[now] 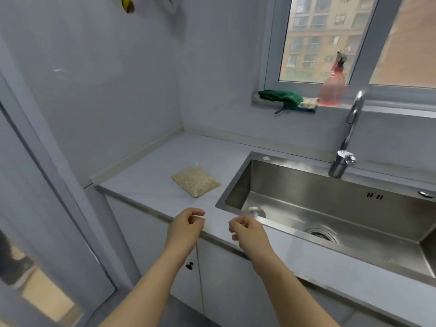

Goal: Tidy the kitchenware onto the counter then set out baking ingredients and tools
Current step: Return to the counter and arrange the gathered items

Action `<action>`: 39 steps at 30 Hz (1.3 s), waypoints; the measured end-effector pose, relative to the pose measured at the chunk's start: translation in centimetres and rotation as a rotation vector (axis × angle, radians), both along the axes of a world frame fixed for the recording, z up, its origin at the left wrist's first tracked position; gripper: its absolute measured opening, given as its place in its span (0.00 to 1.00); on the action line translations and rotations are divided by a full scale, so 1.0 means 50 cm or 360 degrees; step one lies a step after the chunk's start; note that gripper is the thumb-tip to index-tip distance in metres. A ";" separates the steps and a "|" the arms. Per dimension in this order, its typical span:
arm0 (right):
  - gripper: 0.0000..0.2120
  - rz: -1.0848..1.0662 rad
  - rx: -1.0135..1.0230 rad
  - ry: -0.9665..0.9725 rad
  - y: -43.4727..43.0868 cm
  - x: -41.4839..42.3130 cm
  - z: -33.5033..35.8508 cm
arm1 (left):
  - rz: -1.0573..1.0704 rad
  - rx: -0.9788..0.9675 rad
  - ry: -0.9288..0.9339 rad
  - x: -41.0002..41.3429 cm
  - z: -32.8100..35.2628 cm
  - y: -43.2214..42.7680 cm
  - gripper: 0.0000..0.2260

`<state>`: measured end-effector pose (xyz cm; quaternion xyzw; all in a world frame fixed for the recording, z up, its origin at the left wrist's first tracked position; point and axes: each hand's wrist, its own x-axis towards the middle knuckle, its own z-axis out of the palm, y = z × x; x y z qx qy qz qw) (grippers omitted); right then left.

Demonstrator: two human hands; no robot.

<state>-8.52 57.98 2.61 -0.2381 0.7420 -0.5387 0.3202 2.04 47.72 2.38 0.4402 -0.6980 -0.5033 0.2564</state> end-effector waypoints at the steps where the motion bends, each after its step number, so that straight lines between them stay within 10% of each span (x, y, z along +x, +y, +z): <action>1: 0.05 -0.0014 0.0010 -0.0006 -0.034 -0.012 -0.003 | -0.0012 0.0003 -0.0002 -0.012 -0.003 -0.036 0.08; 12: 0.03 -0.0251 0.0200 0.0003 -0.369 -0.111 -0.054 | -0.0204 -0.0283 -0.0349 -0.158 -0.052 -0.402 0.15; 20: 0.27 -0.0344 0.0182 -0.0237 -0.471 -0.188 -0.100 | 0.0343 0.0887 0.0238 -0.220 -0.106 -0.498 0.30; 26: 0.33 -0.0148 0.0431 -0.0296 -0.538 -0.229 -0.128 | 0.0438 0.1516 0.0587 -0.250 -0.088 -0.527 0.13; 39: 0.10 -0.0124 0.0146 -0.0472 -0.504 -0.236 -0.113 | -0.0162 0.0458 -0.0174 -0.332 -0.105 -0.497 0.10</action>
